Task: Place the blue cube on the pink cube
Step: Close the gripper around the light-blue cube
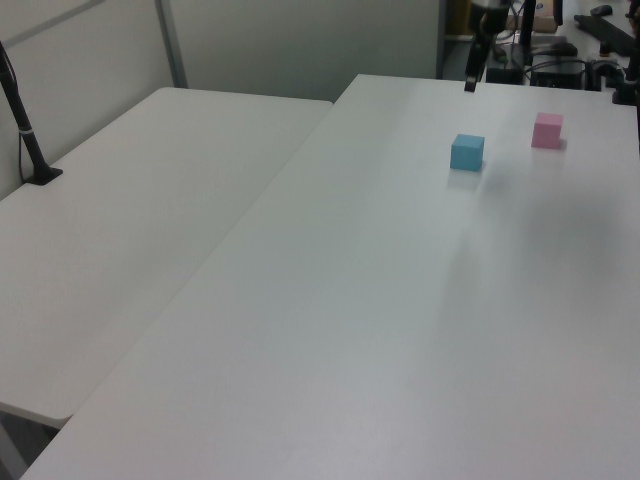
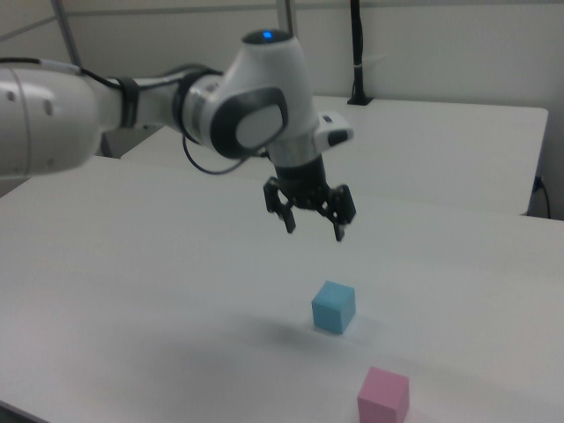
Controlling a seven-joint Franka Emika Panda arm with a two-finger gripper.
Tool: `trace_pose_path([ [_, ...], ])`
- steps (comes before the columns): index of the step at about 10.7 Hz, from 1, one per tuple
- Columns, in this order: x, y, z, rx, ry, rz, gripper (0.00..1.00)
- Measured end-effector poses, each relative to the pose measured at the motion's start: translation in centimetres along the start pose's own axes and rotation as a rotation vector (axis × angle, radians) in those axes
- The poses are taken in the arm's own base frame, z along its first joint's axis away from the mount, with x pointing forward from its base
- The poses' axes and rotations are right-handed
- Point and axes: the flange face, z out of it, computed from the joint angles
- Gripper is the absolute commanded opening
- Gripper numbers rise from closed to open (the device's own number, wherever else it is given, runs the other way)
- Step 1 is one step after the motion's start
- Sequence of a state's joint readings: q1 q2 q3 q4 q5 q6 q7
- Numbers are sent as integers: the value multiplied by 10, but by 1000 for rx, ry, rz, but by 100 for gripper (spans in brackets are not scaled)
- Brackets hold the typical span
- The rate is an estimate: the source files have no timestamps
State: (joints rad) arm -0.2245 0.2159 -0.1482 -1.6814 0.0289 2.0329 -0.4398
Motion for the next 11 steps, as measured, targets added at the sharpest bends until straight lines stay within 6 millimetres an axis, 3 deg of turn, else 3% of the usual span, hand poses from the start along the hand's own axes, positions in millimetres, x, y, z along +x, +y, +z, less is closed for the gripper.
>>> trace_pose_path([
  [2, 6, 8, 51, -27, -32, -9, 100],
  [4, 2, 13, 89, -52, -49, -15, 100],
  [6, -9, 19, 118, -52, -62, -4, 100],
  [9, -15, 16, 146, -39, -99, -5, 99],
  [11, -15, 14, 158, -34, -115, -9, 47],
])
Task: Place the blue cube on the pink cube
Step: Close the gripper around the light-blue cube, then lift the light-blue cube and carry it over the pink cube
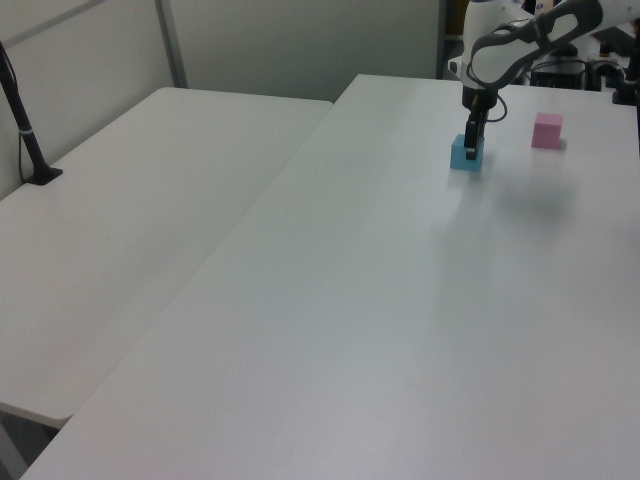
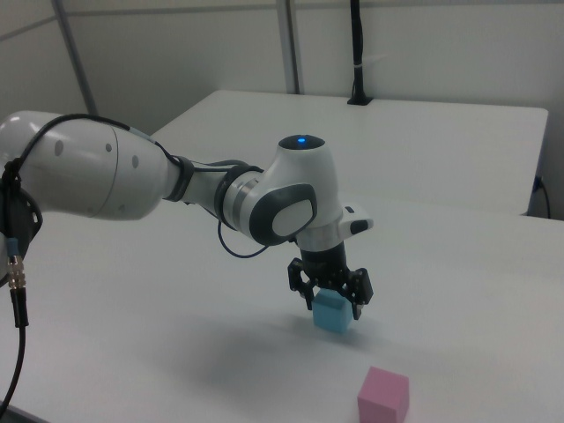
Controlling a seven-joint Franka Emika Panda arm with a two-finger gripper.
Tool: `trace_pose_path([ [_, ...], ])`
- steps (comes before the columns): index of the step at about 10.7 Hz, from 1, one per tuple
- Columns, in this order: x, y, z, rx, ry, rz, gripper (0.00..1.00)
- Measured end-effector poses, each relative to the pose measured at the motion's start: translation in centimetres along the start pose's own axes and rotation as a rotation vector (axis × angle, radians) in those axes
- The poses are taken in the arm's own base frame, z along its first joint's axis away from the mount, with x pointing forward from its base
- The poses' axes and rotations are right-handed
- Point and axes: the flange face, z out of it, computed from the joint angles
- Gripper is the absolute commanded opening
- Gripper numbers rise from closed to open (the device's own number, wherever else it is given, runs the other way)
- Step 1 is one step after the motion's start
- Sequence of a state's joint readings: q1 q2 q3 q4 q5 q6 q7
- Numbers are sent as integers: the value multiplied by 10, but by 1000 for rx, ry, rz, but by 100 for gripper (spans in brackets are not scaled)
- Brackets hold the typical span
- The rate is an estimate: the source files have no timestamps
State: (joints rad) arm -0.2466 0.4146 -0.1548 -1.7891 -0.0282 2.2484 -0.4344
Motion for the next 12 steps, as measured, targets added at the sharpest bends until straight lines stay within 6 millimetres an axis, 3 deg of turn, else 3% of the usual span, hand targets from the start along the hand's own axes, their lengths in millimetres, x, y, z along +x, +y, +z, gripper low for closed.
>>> trace_pose_path([
  [1, 0, -1, 3, 1, -3, -1, 33],
  [3, 1, 0, 1, 0, 0, 14, 23],
  [5, 2, 2, -10, -6, 17, 42, 23],
  [7, -4, 14, -33, -15, 45, 66, 23],
  [9, -26, 36, -62, -7, 22, 89, 23],
  [12, -85, 89, -106, 22, -30, 0, 23],
])
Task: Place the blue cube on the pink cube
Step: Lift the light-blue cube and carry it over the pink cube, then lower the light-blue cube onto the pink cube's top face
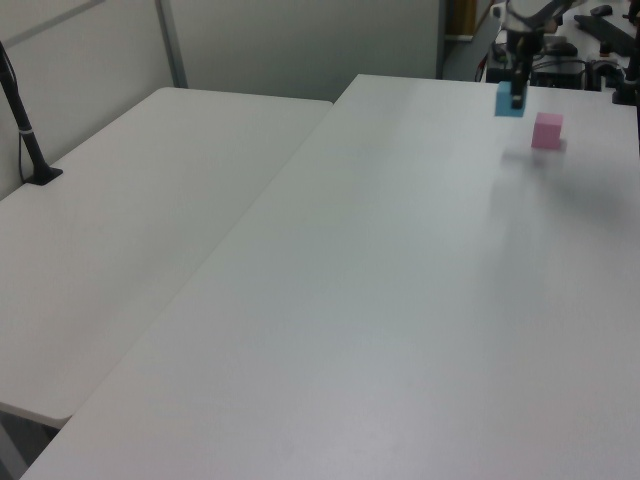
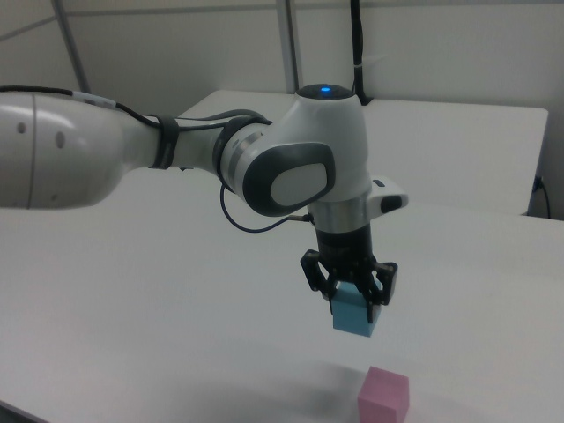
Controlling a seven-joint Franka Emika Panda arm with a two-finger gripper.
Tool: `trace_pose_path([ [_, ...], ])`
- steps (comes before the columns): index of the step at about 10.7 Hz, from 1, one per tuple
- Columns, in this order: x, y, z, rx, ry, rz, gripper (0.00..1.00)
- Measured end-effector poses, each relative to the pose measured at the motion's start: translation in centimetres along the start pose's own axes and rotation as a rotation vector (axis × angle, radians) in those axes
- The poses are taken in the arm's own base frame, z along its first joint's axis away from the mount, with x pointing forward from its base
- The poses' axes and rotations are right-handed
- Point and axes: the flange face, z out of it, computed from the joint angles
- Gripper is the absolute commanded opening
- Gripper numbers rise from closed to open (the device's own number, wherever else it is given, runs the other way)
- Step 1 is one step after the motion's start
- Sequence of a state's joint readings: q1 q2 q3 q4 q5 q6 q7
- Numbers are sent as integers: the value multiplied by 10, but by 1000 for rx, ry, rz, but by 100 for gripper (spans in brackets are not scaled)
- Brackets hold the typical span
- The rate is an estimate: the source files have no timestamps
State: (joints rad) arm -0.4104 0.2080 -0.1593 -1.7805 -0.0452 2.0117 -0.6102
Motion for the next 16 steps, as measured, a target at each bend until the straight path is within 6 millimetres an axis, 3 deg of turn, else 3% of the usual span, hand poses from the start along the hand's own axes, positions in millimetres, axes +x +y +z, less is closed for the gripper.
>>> trace_pose_path([
  [2, -33, 26, -10, 7, -5, -24, 23],
  [5, -64, 46, 13, -7, -83, -8, 24],
  [10, -78, 64, 31, -60, -33, 22, 23],
  [16, -76, 61, 45, -56, -38, 33, 24],
])
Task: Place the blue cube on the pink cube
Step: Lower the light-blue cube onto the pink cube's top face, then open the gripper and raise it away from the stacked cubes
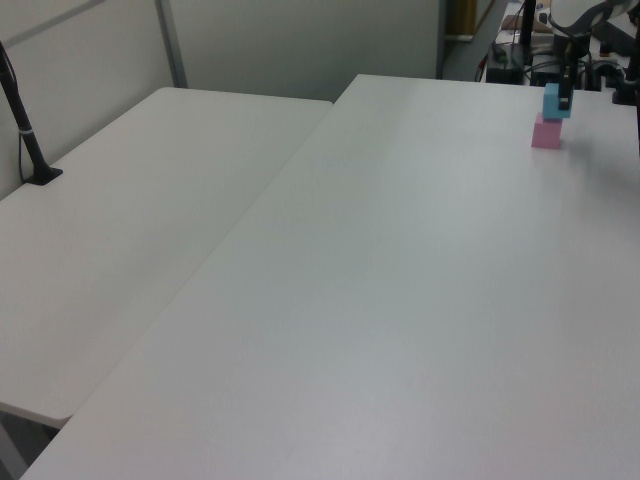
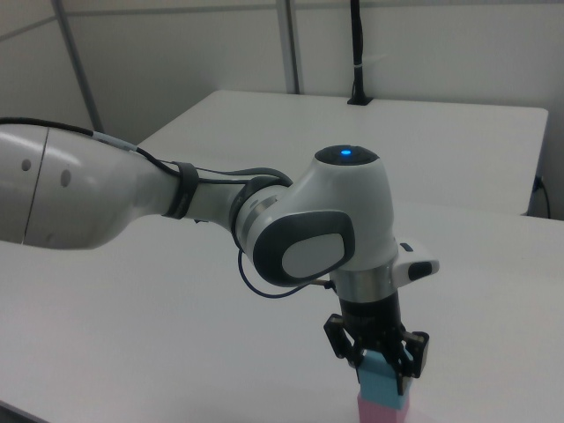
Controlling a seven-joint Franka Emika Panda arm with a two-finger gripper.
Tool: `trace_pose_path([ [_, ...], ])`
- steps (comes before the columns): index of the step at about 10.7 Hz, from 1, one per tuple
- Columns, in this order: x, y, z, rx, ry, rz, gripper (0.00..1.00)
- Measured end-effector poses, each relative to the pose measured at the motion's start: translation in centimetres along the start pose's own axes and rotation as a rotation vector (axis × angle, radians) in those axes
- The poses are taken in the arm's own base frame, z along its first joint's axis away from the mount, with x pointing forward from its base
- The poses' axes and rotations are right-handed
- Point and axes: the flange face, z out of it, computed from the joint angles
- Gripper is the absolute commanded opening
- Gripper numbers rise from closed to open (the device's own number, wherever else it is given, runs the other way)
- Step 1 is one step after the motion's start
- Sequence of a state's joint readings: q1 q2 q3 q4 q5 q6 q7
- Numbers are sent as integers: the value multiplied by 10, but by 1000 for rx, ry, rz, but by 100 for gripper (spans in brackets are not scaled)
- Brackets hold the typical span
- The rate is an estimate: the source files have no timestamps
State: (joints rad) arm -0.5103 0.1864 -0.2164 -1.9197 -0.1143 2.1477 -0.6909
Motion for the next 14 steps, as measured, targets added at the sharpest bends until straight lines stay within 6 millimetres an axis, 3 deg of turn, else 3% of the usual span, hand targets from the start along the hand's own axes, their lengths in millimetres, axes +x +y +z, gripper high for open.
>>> trace_pose_path([
  [2, 11, -2, 4, -25, 32, 35, 53],
  [4, 15, -4, 11, -27, 32, 44, 92],
  [5, 15, -4, 11, -27, 33, 44, 100],
  [10, 16, -3, 9, -29, 36, 54, 100],
  [12, 15, -2, -7, -42, 60, 91, 100],
  [14, 15, -16, -38, -7, 27, 161, 100],
])
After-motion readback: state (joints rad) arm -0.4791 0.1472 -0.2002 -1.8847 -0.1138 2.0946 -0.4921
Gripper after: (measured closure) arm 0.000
